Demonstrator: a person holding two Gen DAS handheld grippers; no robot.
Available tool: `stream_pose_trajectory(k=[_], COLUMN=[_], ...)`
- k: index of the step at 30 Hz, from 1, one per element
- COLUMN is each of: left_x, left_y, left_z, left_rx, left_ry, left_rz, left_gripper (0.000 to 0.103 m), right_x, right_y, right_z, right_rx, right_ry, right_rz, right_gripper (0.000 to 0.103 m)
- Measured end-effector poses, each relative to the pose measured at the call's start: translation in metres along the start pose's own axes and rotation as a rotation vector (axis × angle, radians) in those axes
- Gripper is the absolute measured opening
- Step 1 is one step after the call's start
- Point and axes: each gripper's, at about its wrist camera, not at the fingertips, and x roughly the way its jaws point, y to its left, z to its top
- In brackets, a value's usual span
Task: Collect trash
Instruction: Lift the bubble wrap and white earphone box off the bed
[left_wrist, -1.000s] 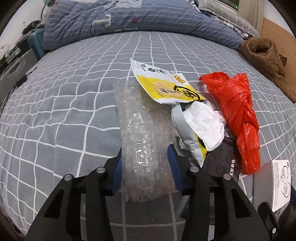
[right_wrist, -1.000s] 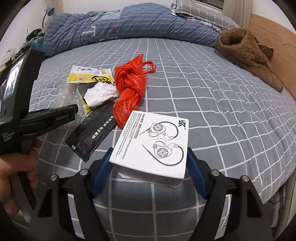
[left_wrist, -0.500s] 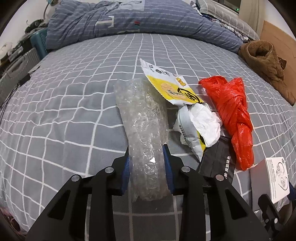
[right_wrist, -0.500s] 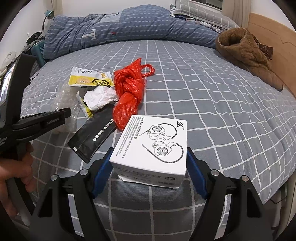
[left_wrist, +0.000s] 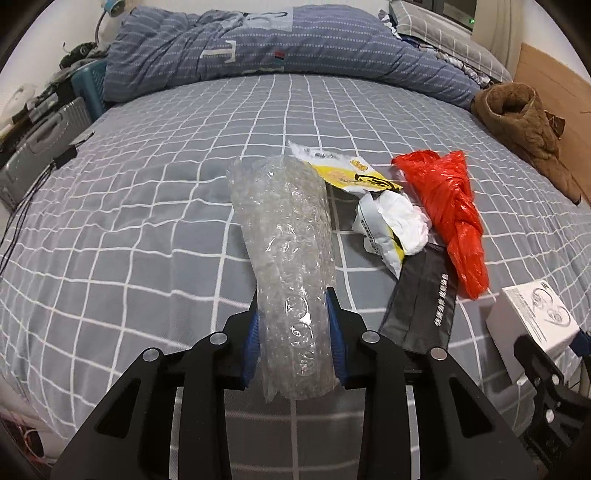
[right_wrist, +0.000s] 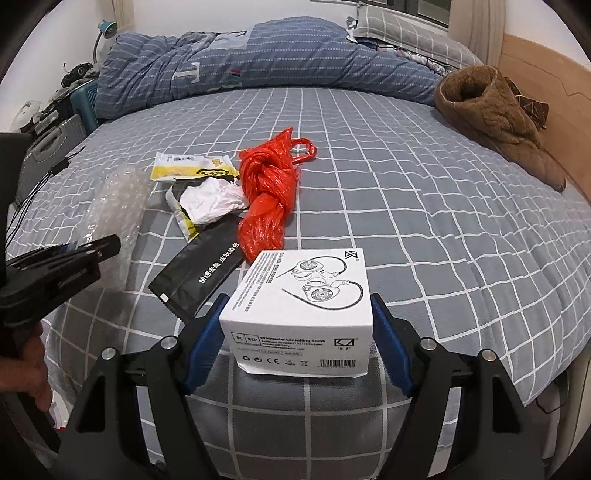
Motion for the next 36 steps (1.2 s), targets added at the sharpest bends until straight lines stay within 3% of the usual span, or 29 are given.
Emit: stream_pose_trajectory(k=[36], left_x=[-0.091], left_y=[0.007], left_z=[-0.053], left_rx=[-0.031], left_ry=[-0.056], left_rz=[-0.056], left_gripper=[0.030], right_x=[-0.058], right_y=[0.014], right_z=[-0.015], right_rx=[-0.067], right_ry=[-0.072], right_rz=[0.017], right_gripper=[0.070])
